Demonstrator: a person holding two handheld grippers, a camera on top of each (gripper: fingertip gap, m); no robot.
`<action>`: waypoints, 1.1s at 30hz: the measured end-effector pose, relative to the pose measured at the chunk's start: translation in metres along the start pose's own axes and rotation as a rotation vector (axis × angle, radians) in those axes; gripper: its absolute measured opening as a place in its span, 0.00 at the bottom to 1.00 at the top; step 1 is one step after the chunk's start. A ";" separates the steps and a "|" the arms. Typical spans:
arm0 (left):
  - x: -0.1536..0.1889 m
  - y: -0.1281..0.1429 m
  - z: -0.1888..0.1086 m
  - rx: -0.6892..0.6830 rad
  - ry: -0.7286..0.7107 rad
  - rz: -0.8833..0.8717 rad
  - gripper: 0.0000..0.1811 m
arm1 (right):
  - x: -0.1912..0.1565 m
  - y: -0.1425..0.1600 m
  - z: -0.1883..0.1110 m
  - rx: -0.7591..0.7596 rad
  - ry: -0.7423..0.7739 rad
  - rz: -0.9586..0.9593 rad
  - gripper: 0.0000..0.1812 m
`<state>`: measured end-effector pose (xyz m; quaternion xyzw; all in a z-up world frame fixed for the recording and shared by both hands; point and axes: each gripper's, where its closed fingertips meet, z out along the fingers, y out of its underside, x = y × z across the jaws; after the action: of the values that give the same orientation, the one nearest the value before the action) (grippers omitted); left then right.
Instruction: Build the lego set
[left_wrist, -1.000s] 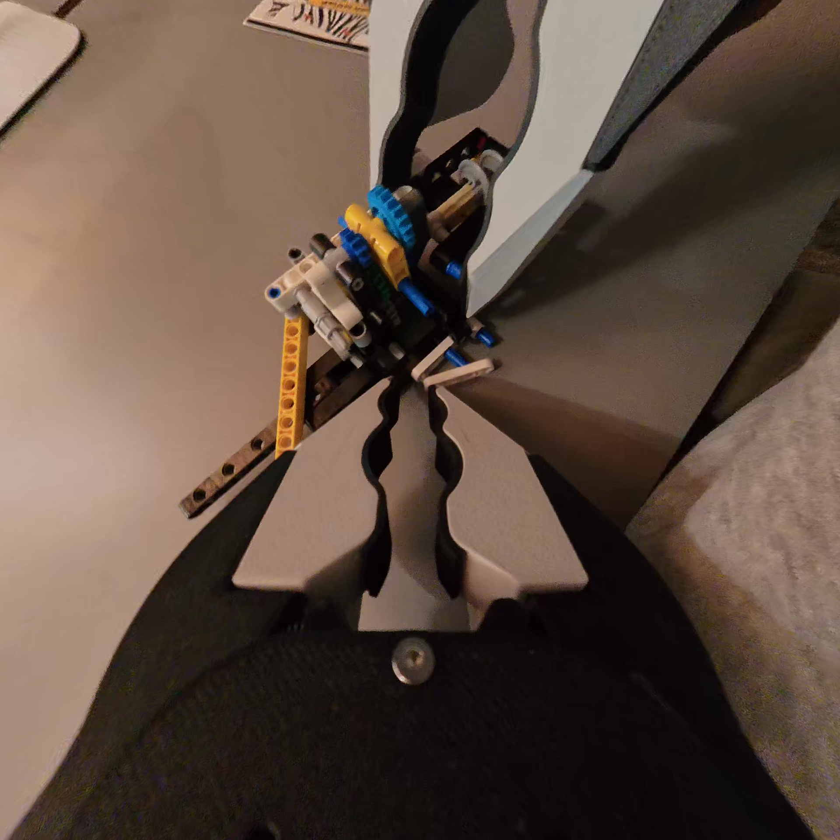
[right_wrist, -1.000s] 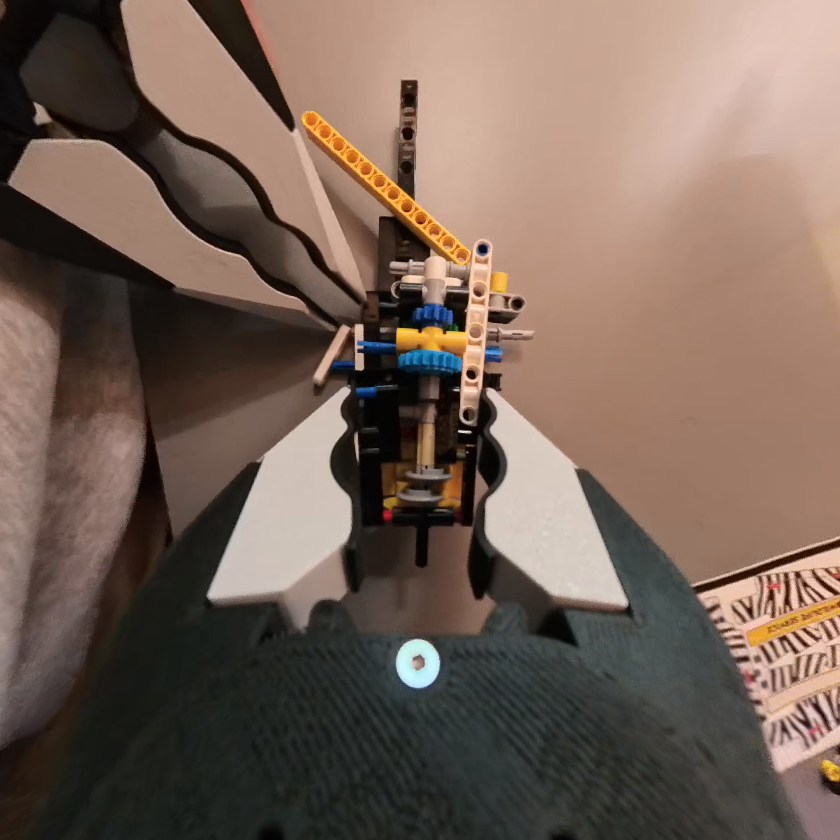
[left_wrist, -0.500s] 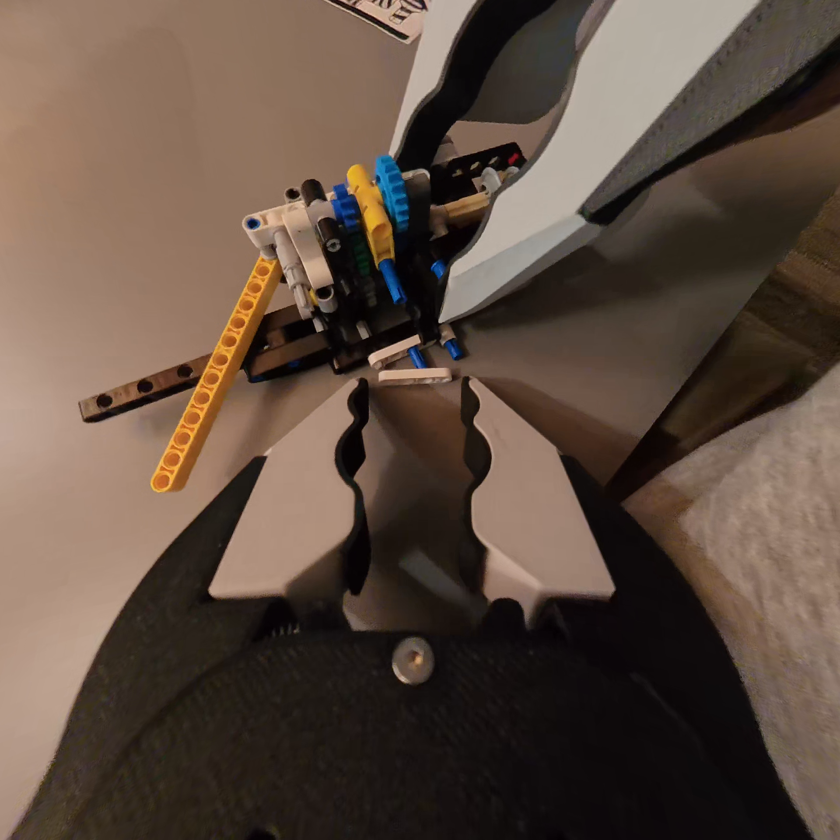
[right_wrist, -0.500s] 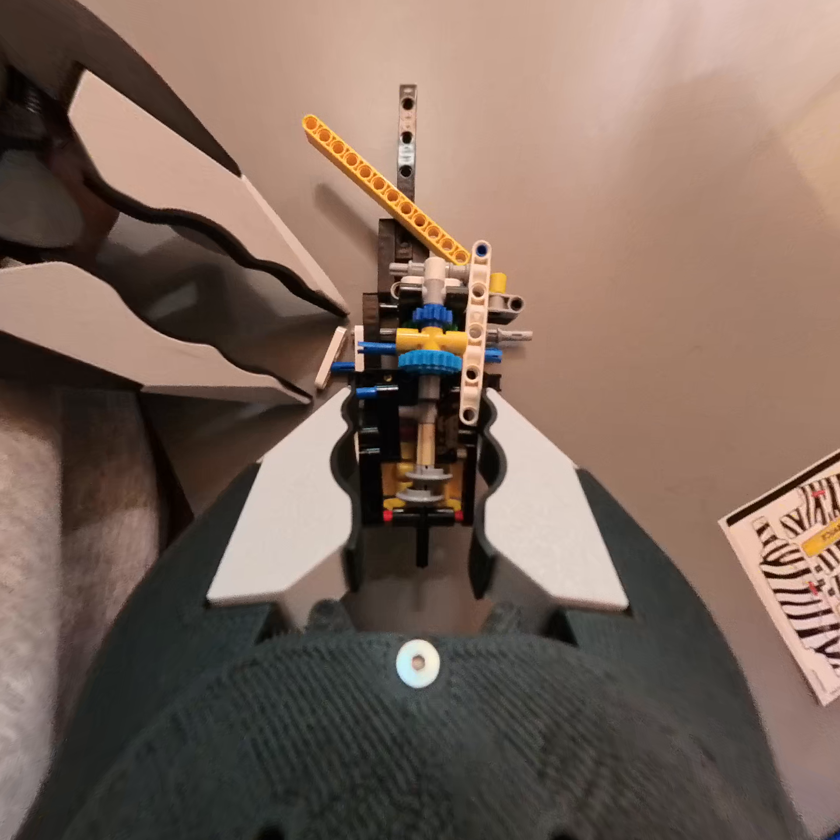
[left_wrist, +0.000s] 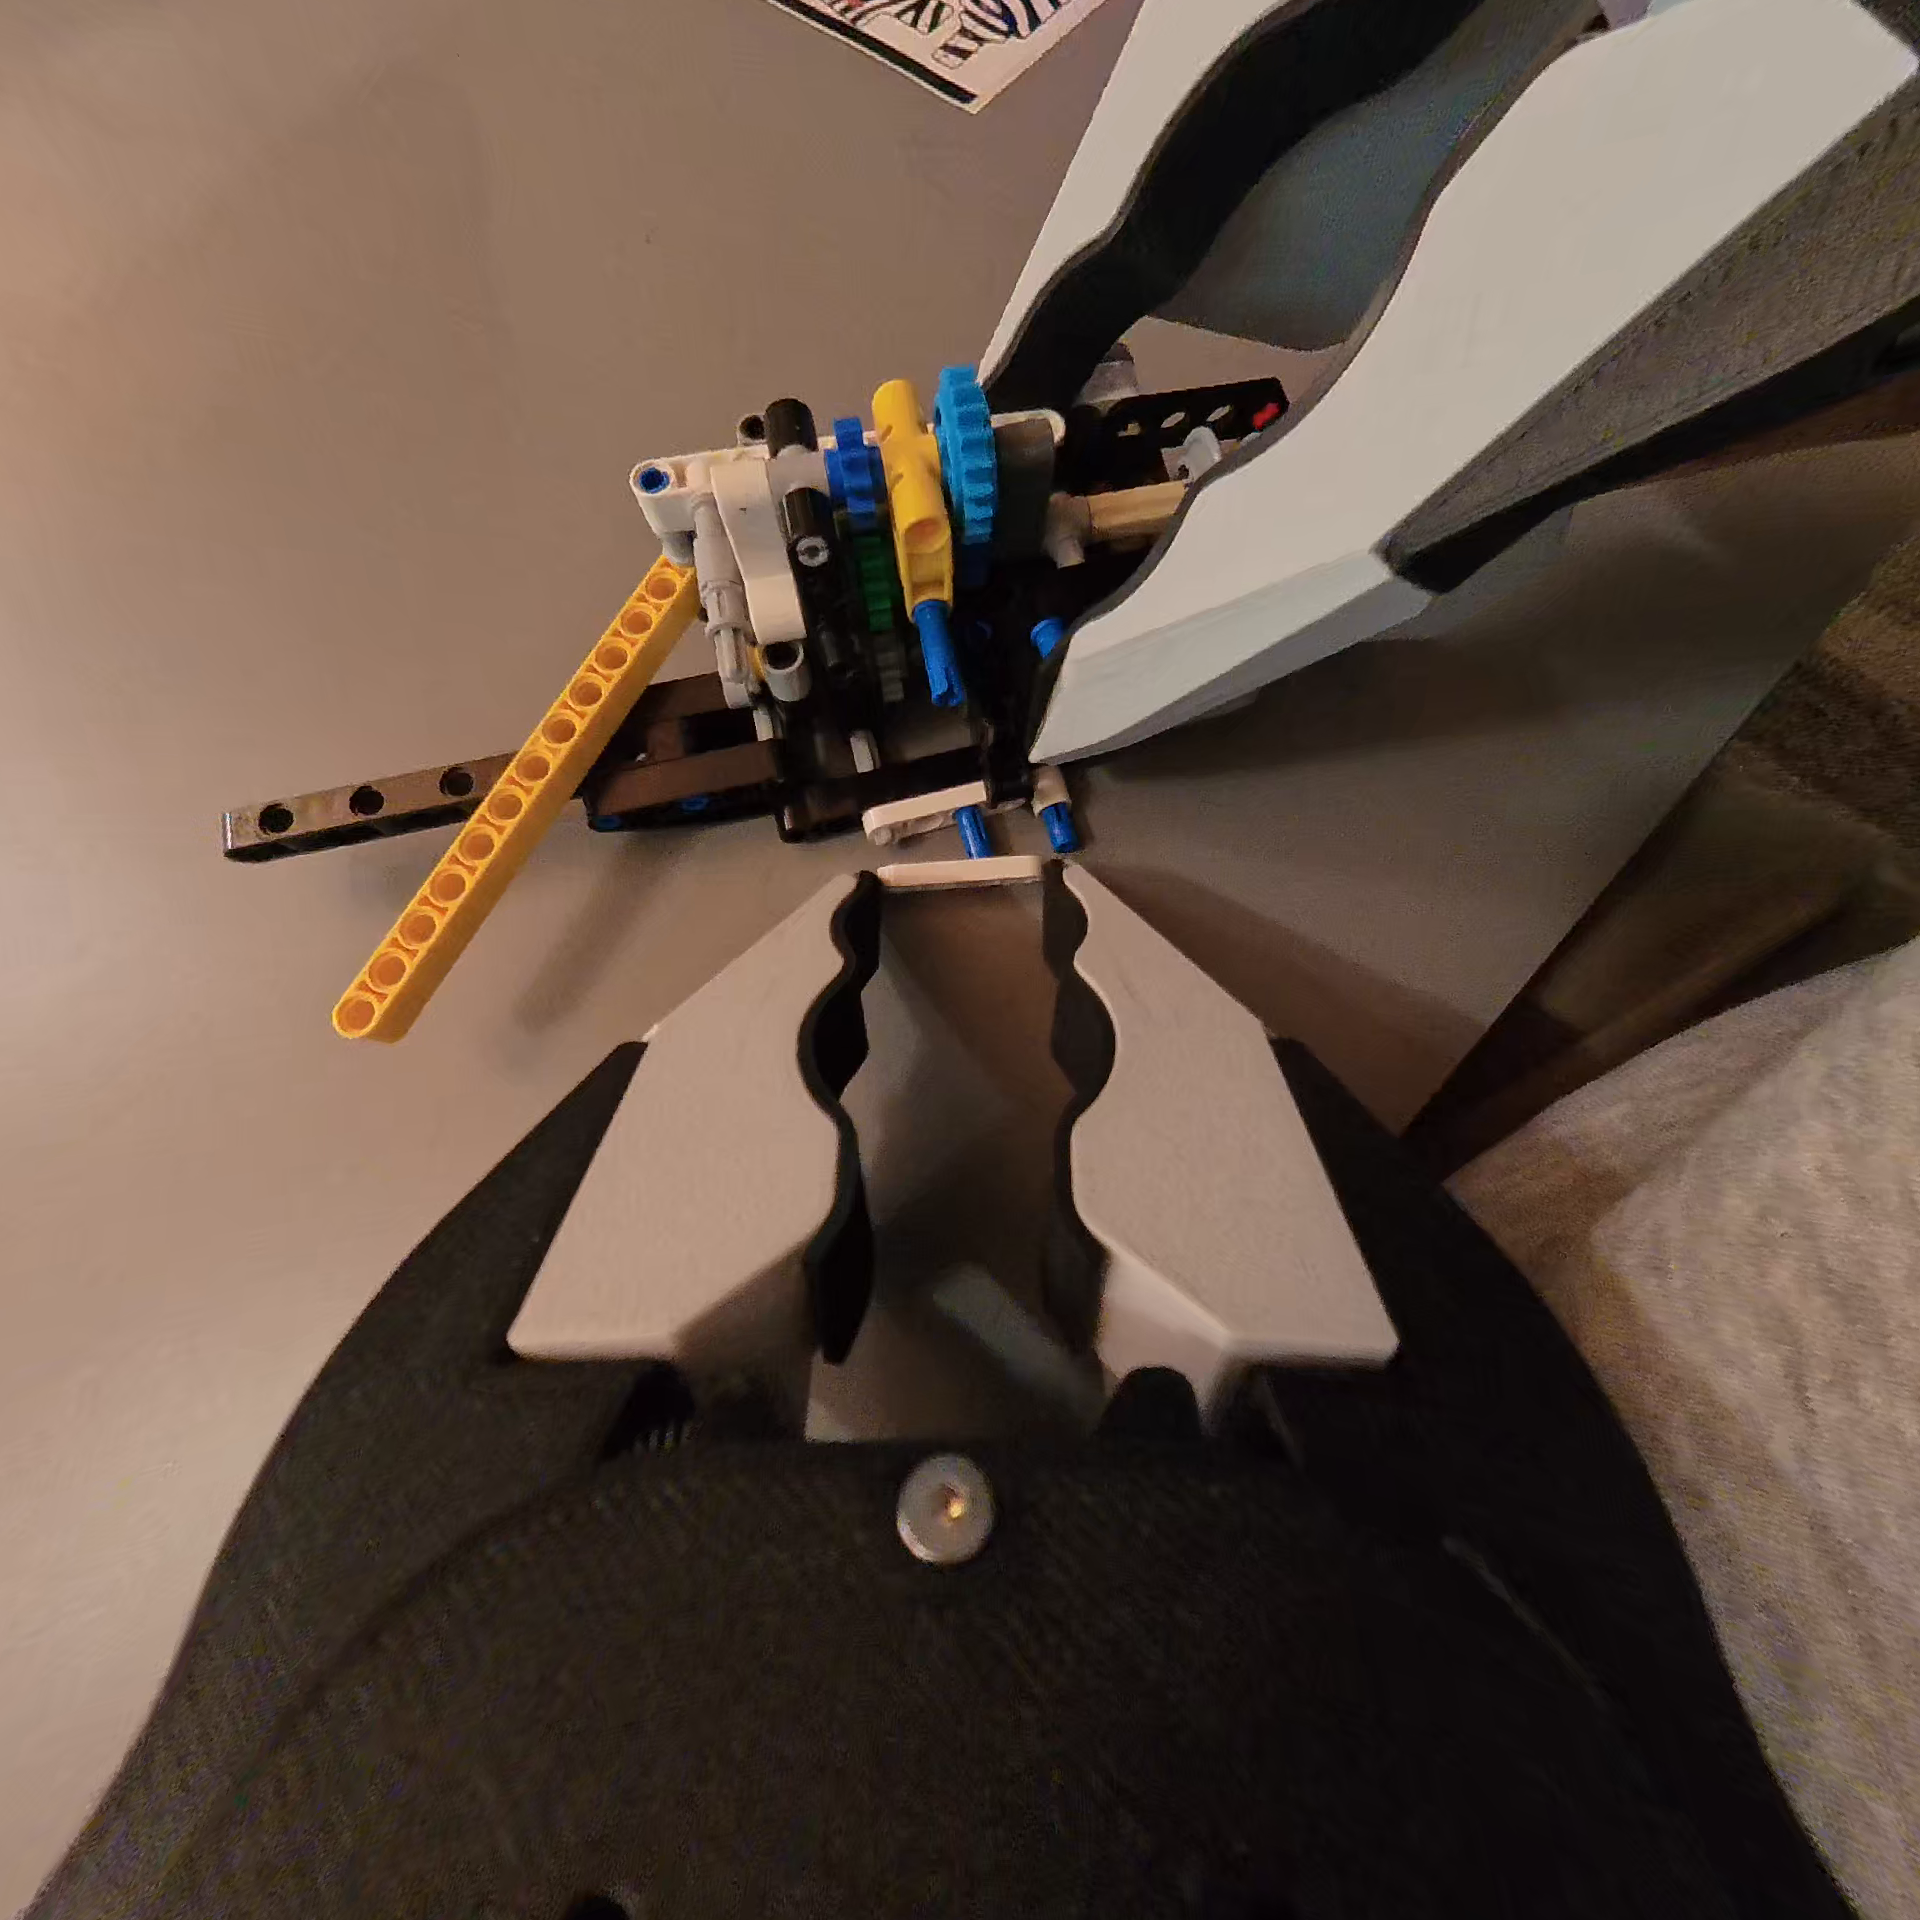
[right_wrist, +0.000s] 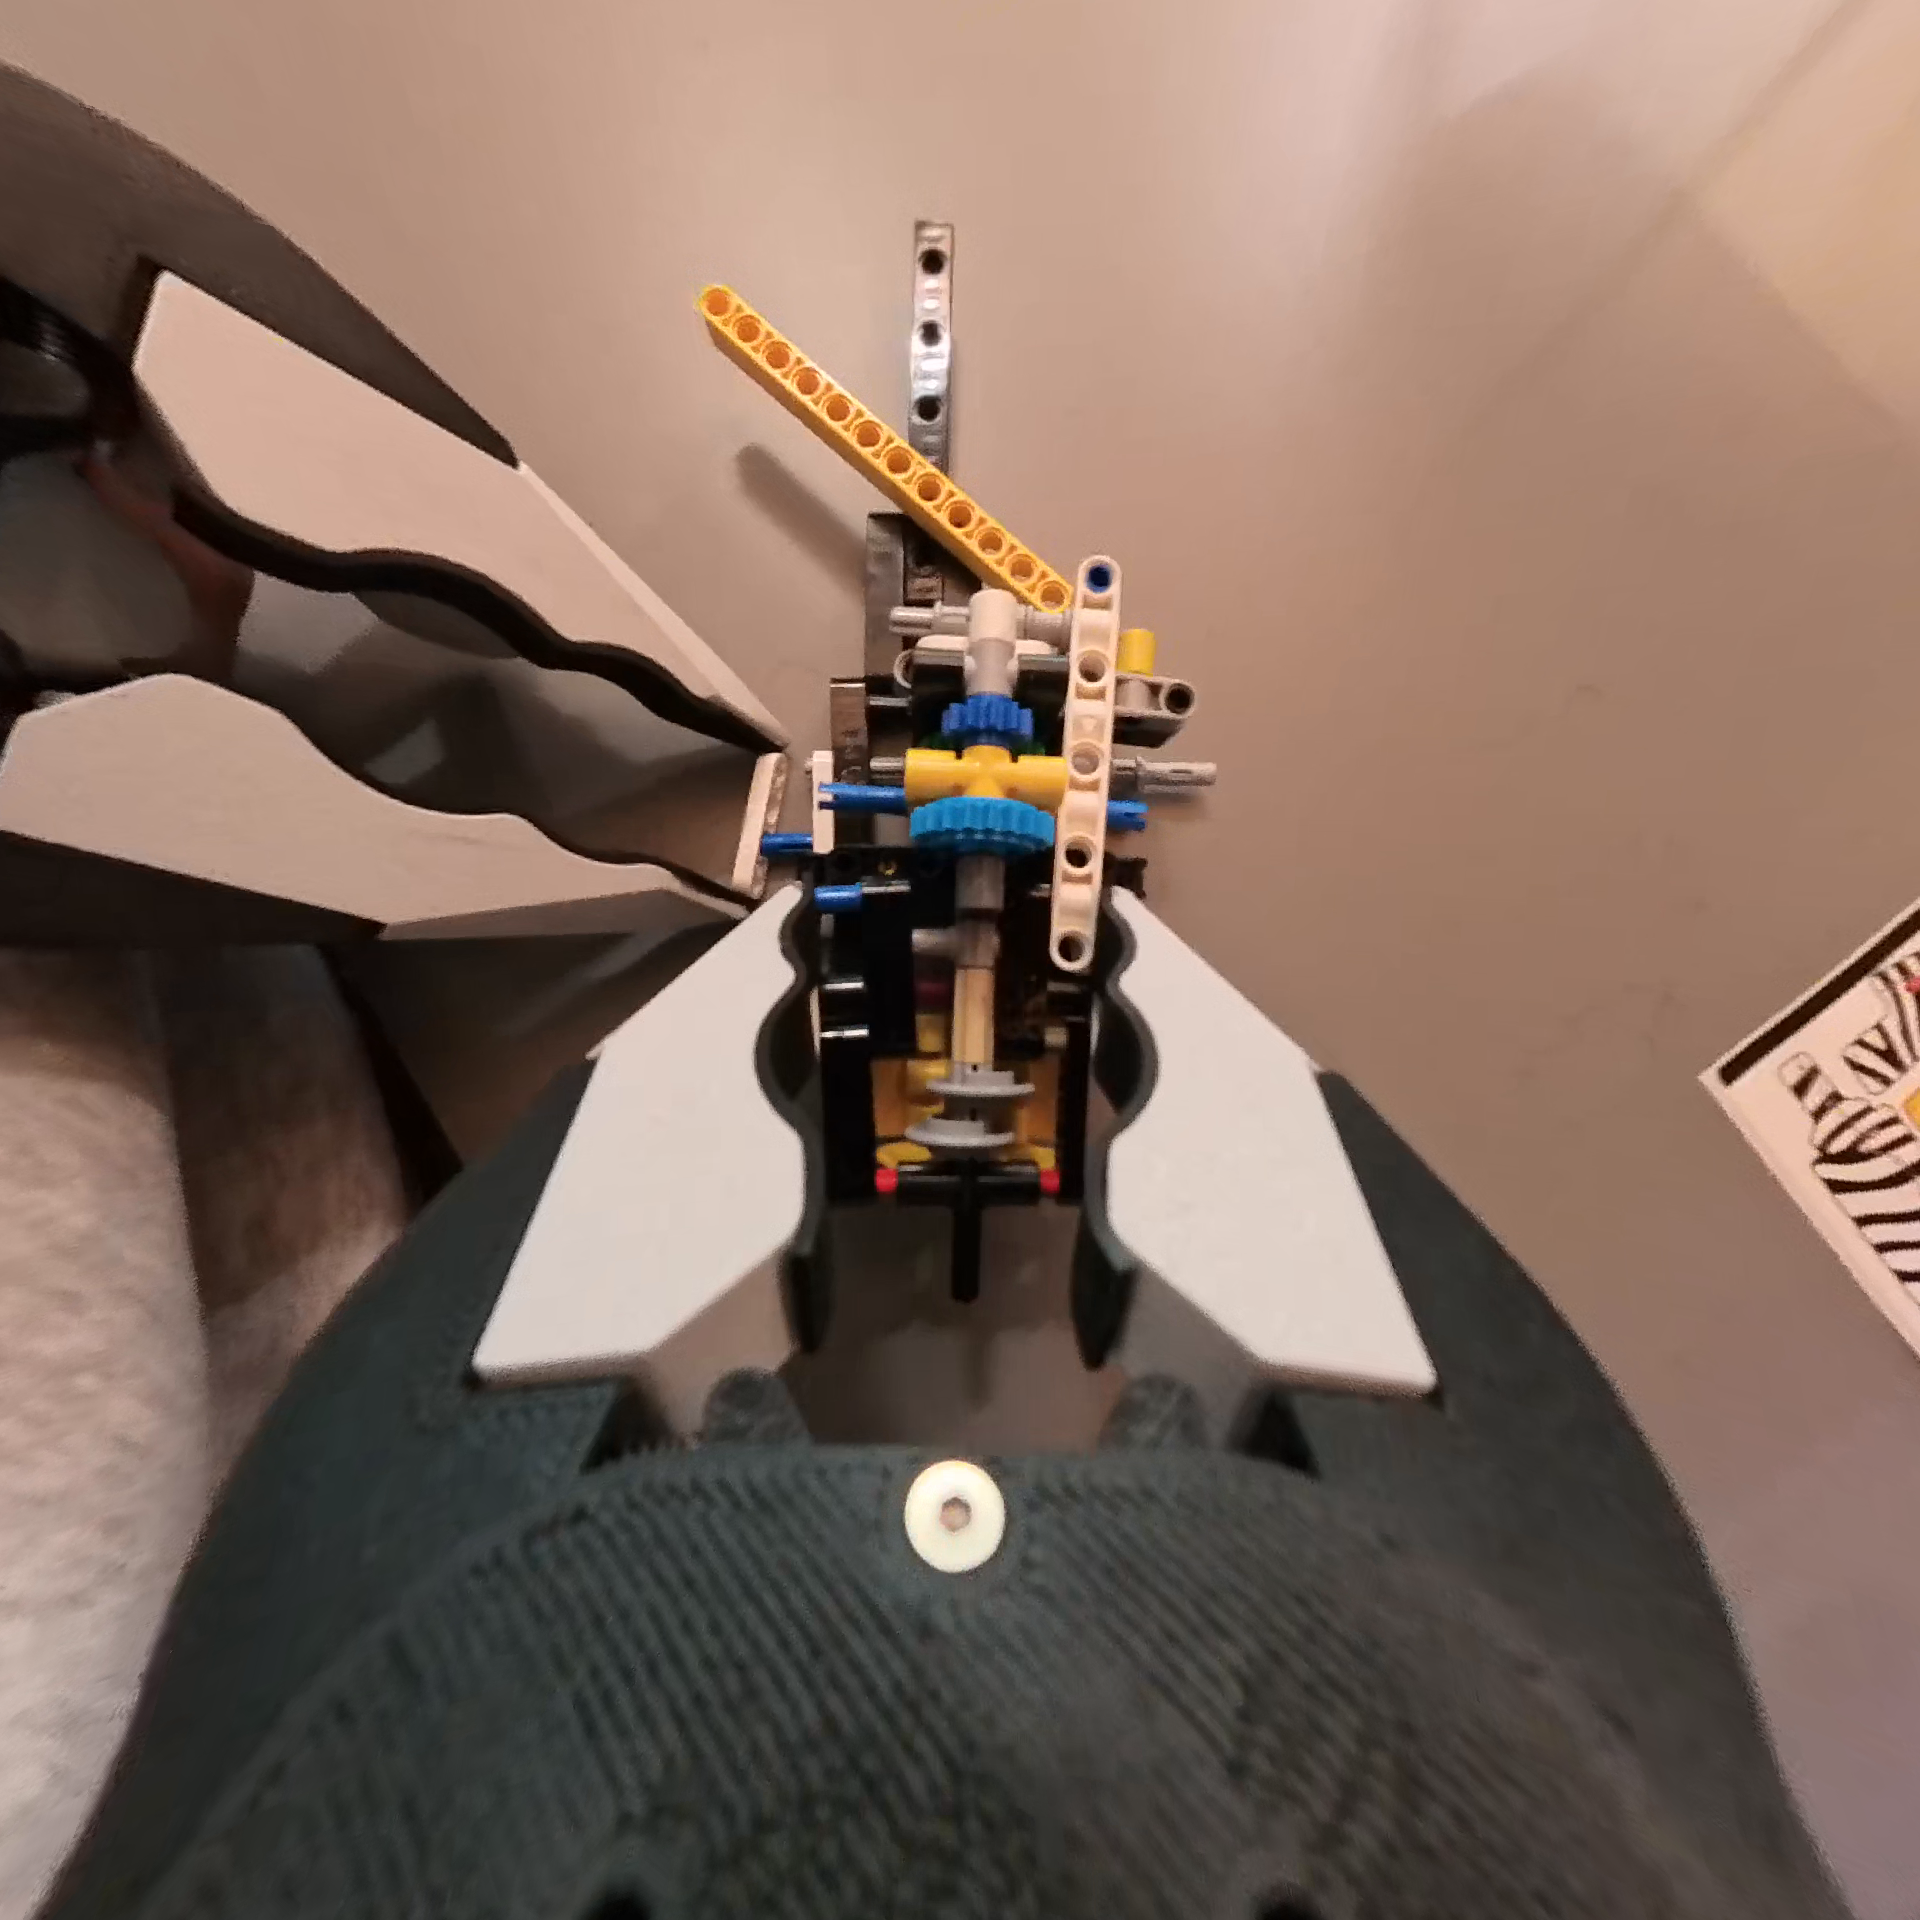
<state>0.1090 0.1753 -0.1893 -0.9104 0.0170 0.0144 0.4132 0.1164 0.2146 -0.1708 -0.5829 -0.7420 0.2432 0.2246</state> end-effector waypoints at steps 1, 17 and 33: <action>-0.002 0.000 -0.001 -0.004 -0.003 0.007 0.17 | 0.000 0.000 0.000 0.002 0.010 0.002 0.28; -0.020 0.006 -0.009 -0.072 -0.086 0.183 0.17 | -0.002 -0.007 -0.005 0.010 0.175 -0.175 0.29; -0.019 0.009 -0.010 -0.048 -0.048 0.140 0.17 | -0.003 -0.003 -0.002 0.044 0.097 -0.017 0.28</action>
<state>0.0901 0.1620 -0.1882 -0.9159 0.0705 0.0656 0.3897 0.1159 0.2116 -0.1679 -0.5828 -0.7296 0.2288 0.2752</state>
